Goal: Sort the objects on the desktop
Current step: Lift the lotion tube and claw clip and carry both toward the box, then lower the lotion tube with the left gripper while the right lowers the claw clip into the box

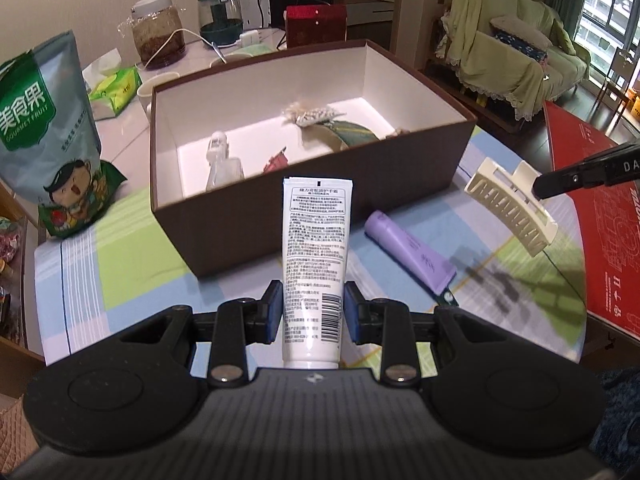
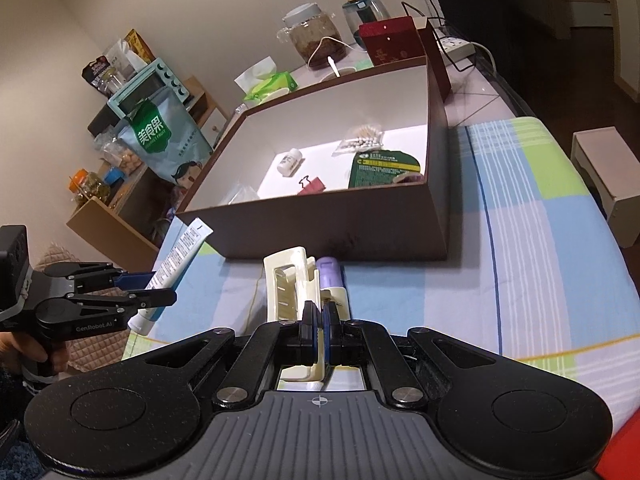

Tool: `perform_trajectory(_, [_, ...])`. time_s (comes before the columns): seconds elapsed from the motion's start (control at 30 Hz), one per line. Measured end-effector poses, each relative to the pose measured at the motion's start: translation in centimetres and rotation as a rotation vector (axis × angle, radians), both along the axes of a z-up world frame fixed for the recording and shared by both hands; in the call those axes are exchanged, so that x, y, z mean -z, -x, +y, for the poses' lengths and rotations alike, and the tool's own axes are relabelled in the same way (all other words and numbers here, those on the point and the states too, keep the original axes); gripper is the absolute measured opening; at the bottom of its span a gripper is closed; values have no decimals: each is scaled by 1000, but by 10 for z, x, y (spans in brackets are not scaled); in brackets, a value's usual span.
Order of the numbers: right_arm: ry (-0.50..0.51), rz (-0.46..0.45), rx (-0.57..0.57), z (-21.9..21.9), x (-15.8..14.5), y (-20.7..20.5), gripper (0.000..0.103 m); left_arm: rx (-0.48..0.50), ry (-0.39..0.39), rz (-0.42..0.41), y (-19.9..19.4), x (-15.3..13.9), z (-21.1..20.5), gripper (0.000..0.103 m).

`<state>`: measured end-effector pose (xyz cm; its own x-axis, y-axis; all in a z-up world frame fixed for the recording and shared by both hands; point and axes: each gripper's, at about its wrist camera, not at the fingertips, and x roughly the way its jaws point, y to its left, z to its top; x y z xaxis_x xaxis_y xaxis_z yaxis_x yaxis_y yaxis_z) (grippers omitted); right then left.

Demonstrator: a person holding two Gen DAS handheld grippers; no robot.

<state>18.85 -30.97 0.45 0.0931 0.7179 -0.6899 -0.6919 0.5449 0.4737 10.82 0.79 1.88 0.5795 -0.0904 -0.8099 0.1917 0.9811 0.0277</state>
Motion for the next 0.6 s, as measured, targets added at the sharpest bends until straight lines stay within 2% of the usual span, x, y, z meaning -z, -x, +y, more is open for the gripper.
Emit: perform_trajectory(0.6, [-23, -21, -31, 26, -12, -46, 1, -15, -28, -35, -35, -17, 14, 27])
